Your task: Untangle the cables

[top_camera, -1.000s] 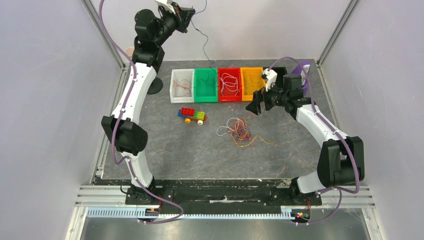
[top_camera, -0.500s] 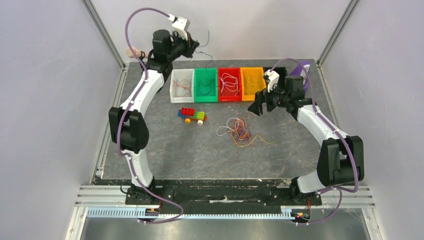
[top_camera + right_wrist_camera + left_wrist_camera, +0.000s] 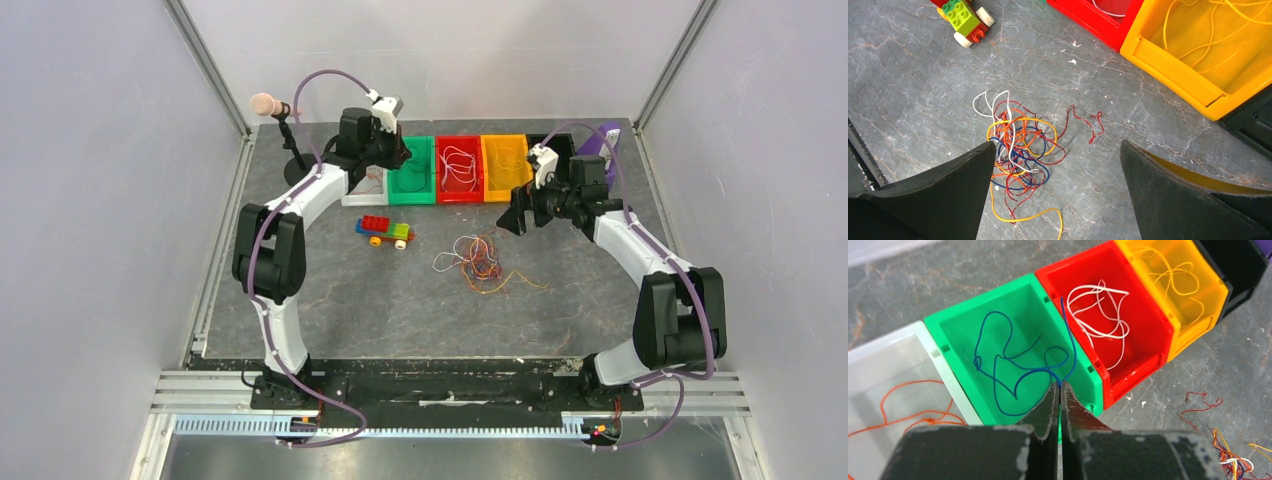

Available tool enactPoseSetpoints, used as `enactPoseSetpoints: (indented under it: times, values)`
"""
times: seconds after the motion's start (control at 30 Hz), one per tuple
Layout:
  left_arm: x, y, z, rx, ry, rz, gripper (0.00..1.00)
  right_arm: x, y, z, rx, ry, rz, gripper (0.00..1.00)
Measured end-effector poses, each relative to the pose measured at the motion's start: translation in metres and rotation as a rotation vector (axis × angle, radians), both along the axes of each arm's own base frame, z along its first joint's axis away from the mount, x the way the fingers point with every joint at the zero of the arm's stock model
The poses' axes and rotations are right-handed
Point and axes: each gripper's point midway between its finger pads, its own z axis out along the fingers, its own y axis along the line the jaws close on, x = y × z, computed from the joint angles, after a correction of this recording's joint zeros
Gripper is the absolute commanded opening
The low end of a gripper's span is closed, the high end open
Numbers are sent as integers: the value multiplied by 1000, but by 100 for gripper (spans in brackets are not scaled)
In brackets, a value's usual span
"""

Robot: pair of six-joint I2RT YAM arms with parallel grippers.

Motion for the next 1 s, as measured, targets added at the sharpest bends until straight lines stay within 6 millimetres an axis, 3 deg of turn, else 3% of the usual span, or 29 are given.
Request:
enactPoseSetpoints:
  times: [0.2,0.4,0.53,0.67,0.8,0.93,1.0]
  values:
    - [-9,2,-43,7,129,49,2,1,-2,-4,0,12,-3,98]
    - [-15,-3,-79,88,203,95,40,1,-2,-6,-1,18,-4,98]
    - [-13,-5,-79,120,205,108,60,0,-3,-7,-11,11,4,98]
    - [-11,0,-50,145,160,101,72,-2,-4,-12,-27,16,18,93]
    - [-22,7,8,156,60,63,75,-7,-3,-22,-42,48,33,86]
    - [-64,7,83,118,-87,-83,71,-16,10,-38,-67,91,77,85]
    - [-91,0,101,88,-131,-184,68,-21,21,-46,-76,108,110,85]
